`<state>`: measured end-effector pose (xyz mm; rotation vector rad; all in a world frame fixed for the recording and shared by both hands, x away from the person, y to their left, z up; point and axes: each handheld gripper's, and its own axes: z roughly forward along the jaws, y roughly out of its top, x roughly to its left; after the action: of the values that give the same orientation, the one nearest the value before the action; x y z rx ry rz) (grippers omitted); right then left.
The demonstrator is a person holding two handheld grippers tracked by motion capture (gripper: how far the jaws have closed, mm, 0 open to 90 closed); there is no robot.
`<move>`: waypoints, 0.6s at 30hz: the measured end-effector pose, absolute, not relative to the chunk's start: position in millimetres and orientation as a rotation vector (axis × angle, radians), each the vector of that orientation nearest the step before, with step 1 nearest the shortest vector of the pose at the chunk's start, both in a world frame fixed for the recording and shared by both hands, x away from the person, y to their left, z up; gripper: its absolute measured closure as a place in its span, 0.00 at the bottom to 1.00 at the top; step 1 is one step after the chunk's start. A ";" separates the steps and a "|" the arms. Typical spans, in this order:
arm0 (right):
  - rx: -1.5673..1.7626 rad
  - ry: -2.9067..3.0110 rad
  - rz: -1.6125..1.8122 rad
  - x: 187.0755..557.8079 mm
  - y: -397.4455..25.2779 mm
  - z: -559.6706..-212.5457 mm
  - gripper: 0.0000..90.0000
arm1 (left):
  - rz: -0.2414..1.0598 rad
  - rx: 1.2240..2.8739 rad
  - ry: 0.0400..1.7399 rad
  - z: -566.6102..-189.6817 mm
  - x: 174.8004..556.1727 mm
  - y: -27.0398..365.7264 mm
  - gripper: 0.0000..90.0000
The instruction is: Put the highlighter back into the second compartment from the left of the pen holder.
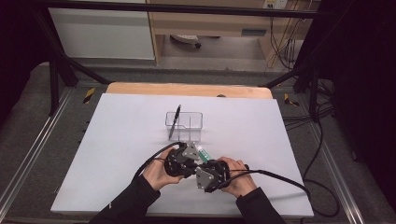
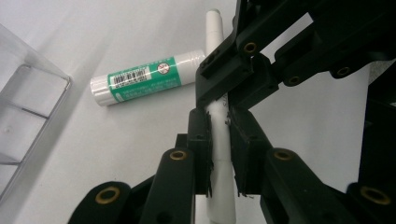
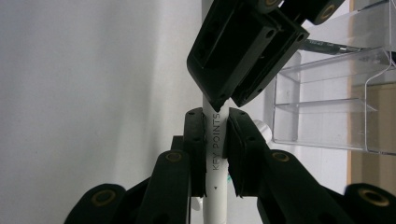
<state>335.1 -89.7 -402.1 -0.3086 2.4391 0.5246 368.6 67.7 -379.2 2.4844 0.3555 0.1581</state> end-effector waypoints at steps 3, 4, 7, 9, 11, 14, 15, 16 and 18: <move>-0.313 2.432 0.534 334.7 -90.1 -400.8 0.88 | 0.159 2.467 0.358 -377.5 368.0 70.6 0.86; -0.305 2.431 0.539 334.6 -90.1 -400.6 0.88 | 0.175 2.468 0.353 -376.6 367.5 71.9 0.85; -0.291 2.435 0.522 336.2 -92.4 -399.3 0.88 | 0.201 2.443 0.367 -376.4 364.9 77.6 0.75; -0.271 2.437 0.521 337.0 -94.3 -397.6 0.88 | 0.221 2.431 0.368 -376.6 363.5 83.4 0.67; -0.255 2.440 0.512 338.1 -96.1 -394.8 0.88 | 0.234 2.426 0.377 -378.1 362.3 90.3 0.64; -0.233 2.439 0.500 341.5 -99.8 -391.1 0.88 | 0.264 2.413 0.396 -380.7 360.1 101.4 0.54; -0.217 2.441 0.493 342.5 -101.1 -390.1 0.88 | 0.273 2.407 0.403 -381.7 359.5 105.5 0.51; -0.209 2.442 0.495 343.7 -102.3 -388.9 0.88 | 0.281 2.401 0.409 -382.8 359.2 109.8 0.47; -0.185 2.445 0.496 345.6 -104.8 -386.7 0.88 | 0.293 2.387 0.425 -386.0 359.0 118.8 0.39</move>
<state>345.6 -104.8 -386.7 -0.1850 2.4452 0.4960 359.0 118.8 -386.0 2.3869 0.4253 0.2930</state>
